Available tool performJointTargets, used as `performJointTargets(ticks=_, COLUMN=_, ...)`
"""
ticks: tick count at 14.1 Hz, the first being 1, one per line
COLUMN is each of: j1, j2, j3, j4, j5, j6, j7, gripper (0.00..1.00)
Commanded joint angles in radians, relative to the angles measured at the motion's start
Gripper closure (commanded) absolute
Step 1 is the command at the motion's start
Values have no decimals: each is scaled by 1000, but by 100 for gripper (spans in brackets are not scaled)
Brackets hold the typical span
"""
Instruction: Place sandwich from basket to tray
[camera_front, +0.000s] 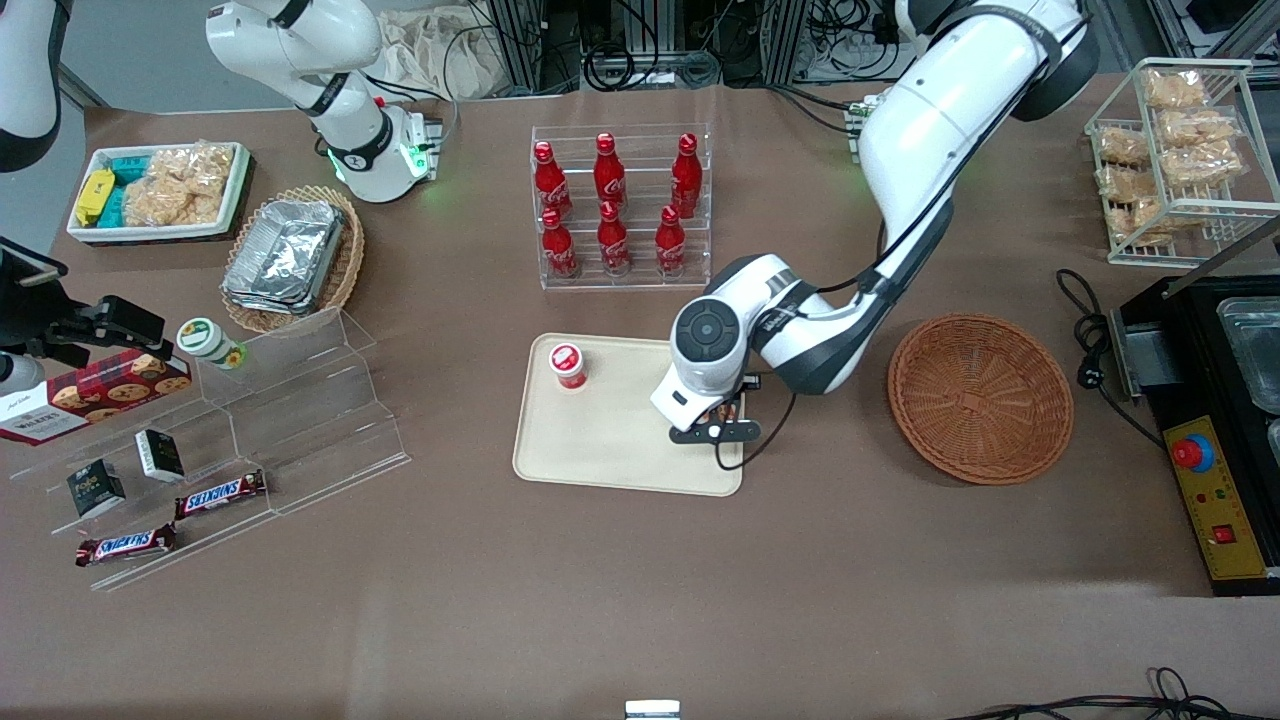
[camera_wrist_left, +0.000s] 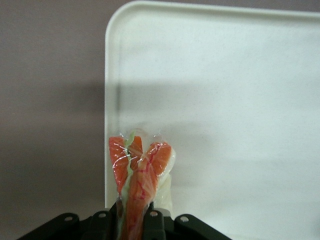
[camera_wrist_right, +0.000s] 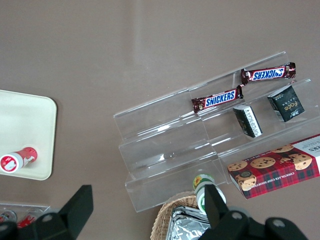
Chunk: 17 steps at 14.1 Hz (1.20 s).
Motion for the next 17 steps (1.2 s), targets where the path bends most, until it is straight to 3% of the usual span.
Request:
performJointTargets(ticks=1, j1=-9, j2=43, j3=9, j4=62, j5=38, j6=5, j7=-17, gripper=52)
performJointTargets(ticks=2, j1=-9, j2=43, j3=9, j4=65, j5=36, j6=5, j7=-20, gripper=31)
performJointTargets(ticks=3, j1=-9, j2=42, j3=8, j4=77, j5=36, j6=5, j7=-24, gripper=0)
performJointTargets(ticks=6, j1=-8, j2=17, j3=6, j4=108, j5=38, j6=-15, j7=-88, gripper=0)
performJointTargets(ticks=9, j1=10, j2=-130, j3=5, j4=109, j5=19, j6=-104, j7=-191, gripper=0)
performJointTargets(ticks=11, j1=46, j2=-240, j3=8, j4=103, j5=-57, j6=-161, j7=-216, gripper=0)
performJointTargets(ticks=17, j1=205, j2=-458, j3=6, j4=88, j5=-122, j6=-362, j7=-198, gripper=0)
